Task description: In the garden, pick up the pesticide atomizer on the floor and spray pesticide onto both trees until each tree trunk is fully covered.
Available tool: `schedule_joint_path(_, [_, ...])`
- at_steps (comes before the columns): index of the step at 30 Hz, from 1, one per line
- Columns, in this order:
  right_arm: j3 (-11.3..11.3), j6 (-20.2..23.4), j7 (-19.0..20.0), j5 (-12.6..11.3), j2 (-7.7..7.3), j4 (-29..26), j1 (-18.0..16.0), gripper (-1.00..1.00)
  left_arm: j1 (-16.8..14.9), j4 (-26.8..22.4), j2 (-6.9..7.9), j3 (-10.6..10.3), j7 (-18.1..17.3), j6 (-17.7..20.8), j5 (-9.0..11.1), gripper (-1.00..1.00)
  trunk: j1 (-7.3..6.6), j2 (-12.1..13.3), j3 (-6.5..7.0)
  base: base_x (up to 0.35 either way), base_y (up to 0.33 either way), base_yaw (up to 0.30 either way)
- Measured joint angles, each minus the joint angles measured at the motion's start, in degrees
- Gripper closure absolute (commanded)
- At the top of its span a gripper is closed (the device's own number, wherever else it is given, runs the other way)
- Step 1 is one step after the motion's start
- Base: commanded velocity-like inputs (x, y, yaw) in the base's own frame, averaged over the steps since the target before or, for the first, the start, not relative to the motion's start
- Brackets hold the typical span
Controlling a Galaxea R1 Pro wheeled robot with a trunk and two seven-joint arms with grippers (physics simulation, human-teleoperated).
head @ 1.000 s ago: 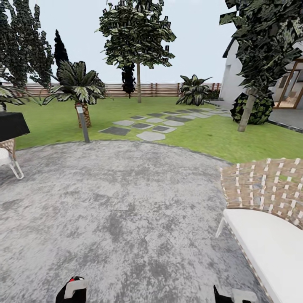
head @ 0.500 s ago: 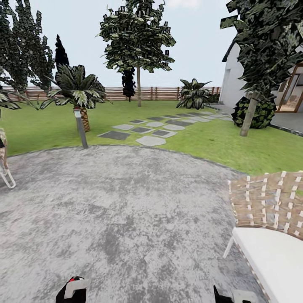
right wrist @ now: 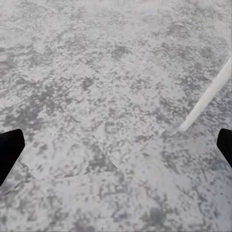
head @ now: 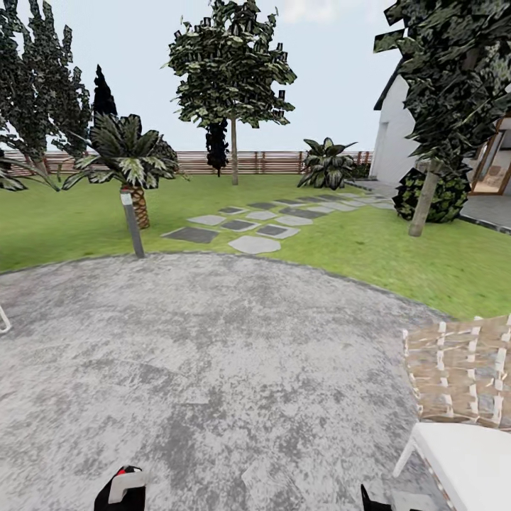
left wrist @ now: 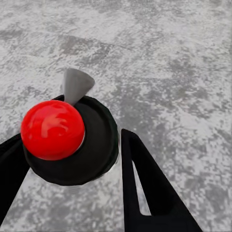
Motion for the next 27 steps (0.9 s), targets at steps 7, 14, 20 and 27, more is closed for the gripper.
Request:
schedule_joint_path(7, [-0.06,-1.57,-0.25,-0.2,0.15,3.19,0.02,-1.0,0.07,0.08,0.0,0.06,0.0,0.0,0.03,1.0,0.0,0.0,0.01,0.34,0.0,0.0])
schedule_joint_path(14, [-0.06,-15.56,-0.31,-0.18,0.18,9.44,0.03,-1.0,0.34,0.15,0.28,0.17,0.0,-0.11,0.05,1.0,0.0,0.0,0.01,0.34,0.0,0.0])
schedule_joint_path(20, [-0.07,-24.28,-0.15,-0.11,0.18,12.05,0.01,-1.0,0.84,0.16,0.39,3.02,-0.48,-4.12,1.15,1.0,0.0,0.0,0.01,0.34,0.0,0.0])
schedule_joint_path(27, [-0.07,-24.72,-0.13,-0.18,0.23,12.36,0.02,-1.0,0.88,0.2,0.35,3.46,-0.64,-4.99,1.52,1.0,0.0,0.0,0.01,0.34,0.0,0.0])
